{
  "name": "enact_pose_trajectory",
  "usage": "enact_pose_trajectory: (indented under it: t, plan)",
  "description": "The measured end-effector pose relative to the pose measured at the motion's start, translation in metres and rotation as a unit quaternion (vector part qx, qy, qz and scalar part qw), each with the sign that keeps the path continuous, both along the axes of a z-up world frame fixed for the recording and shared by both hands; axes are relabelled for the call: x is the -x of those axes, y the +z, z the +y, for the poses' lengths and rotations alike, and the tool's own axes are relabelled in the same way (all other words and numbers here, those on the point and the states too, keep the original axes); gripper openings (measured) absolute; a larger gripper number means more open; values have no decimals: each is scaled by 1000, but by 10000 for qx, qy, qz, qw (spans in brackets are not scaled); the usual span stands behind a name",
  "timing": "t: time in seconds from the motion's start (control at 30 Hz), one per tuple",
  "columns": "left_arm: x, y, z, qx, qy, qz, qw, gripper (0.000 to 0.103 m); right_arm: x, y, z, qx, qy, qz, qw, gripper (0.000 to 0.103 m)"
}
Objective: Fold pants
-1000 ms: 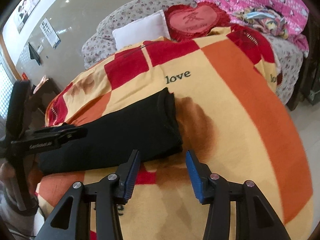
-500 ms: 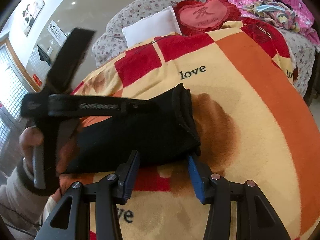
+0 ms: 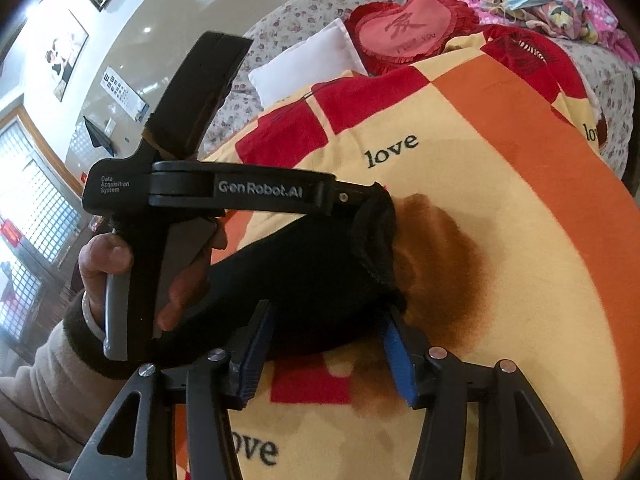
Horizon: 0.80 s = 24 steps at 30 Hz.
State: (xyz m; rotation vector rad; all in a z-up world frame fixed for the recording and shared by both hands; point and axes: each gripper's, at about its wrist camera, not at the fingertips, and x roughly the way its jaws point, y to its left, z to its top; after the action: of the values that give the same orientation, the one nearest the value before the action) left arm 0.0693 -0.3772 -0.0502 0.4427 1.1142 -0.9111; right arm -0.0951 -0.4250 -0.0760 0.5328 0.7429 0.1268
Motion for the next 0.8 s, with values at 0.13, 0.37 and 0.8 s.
enact_pose_trajectory:
  t: [0.13,0.37,0.8]
  plan:
    - [-1,0,-1,-22,-386,111,9992,71,2,-1,-3,-120,38,-25,9999,53]
    - [20,-8,-22,-9,-791,-273,9965,85,-3,-4,-7,-382,-70,-76,9992,53]
    - [2,14,4,697,-603,314,9952,14,-19,13,14,-115,-21,-202,9997,16]
